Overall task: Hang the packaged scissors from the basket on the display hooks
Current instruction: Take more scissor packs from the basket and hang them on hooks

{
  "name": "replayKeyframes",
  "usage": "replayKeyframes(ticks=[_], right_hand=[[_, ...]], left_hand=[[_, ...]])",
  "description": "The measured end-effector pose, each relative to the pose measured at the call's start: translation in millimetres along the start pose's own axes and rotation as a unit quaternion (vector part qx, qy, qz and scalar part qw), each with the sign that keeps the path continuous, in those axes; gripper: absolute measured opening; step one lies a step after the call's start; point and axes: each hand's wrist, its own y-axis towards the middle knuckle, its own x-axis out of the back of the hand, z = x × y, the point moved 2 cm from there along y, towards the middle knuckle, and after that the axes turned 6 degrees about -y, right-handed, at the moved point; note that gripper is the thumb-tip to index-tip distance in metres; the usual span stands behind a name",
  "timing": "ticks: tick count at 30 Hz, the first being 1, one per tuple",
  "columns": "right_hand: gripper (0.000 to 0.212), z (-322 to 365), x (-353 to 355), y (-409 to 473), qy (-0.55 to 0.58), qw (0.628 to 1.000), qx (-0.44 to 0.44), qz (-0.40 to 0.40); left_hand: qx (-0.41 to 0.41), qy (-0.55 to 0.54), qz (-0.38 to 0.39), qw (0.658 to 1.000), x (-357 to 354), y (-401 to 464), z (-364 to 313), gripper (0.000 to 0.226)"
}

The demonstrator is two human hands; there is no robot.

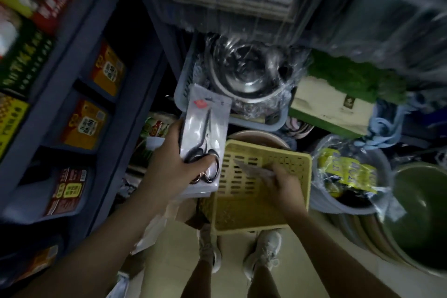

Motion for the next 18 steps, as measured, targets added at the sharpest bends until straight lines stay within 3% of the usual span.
replayKeyframes(ticks=[5, 10, 14, 18], right_hand=[[0.034, 71.1, 96.7, -19.7, 0.011, 0.961, 0.206, -0.183], [0.030, 129.9, 141.6, -40.0, 0.008, 0.919, 0.276, -0.282], [0.011, 157.1, 161.4, -52.2, -0.054, 0.879, 0.356, -0.312], [0.016, 175.5, 174.7, -56.3, -0.132, 0.875, 0.351, -0.305]], left_hand=[[0.015, -0.033, 0.055, 0.998, -3.7, 6.4, -37.2, 0.072], [0.010, -0.165, 0.103, 0.981, -3.7, 3.6, -98.1, 0.044], [-0.012, -0.194, 0.158, 0.968, 3.6, -2.2, -139.8, 0.033], [-0.007, -0.238, 0.171, 0.956, 7.0, -5.3, -164.4, 0.024]])
